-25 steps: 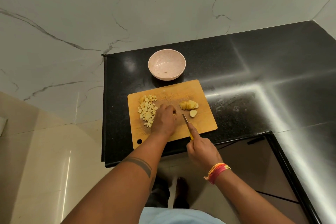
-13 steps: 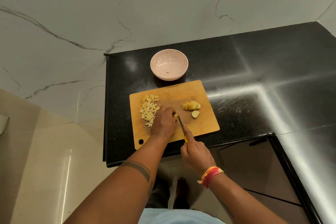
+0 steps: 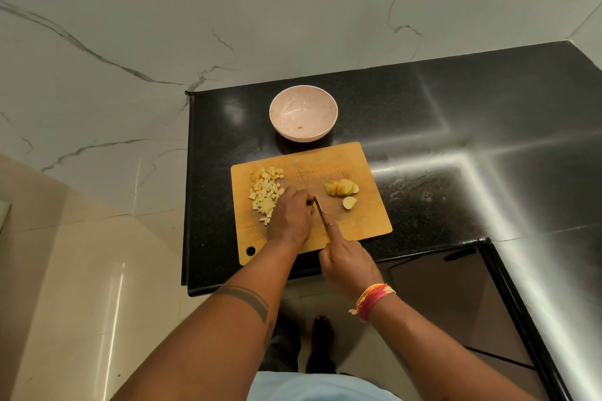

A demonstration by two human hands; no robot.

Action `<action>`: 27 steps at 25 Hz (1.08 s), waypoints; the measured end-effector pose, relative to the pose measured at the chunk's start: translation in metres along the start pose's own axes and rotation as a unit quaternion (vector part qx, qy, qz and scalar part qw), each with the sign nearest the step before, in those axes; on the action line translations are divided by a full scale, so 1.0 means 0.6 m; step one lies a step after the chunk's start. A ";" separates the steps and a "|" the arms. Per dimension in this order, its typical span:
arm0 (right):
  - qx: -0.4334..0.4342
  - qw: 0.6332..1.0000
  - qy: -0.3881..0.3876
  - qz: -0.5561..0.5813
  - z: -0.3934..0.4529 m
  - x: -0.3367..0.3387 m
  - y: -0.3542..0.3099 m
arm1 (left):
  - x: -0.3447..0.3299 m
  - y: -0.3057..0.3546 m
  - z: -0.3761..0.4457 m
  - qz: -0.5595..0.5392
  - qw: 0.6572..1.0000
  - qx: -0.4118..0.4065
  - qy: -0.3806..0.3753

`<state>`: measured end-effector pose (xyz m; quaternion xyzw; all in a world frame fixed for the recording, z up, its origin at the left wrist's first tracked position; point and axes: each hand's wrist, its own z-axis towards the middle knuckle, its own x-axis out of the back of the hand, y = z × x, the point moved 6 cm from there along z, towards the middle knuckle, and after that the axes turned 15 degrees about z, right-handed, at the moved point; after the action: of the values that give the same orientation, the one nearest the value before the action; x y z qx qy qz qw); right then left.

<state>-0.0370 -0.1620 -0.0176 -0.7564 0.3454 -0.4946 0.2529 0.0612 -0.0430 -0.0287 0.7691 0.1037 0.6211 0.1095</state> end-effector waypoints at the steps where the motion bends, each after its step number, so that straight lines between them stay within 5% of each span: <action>1: 0.002 1.000 -0.005 -0.003 0.002 -0.002 0.001 | -0.001 -0.001 0.001 -0.002 1.000 0.004 0.000; 16: -0.008 0.998 -0.035 -0.042 -0.027 -0.024 0.042 | 0.001 0.008 0.007 0.012 0.999 0.029 -0.004; 27: -0.008 1.000 0.004 0.021 -0.004 -0.071 -0.013 | 0.023 -0.020 0.005 0.127 0.989 -0.033 0.064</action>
<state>-0.0488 -0.1242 -0.0357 -0.7487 0.3667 -0.4894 0.2557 0.0664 -0.0279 -0.0201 0.7305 -0.0085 0.6811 0.0485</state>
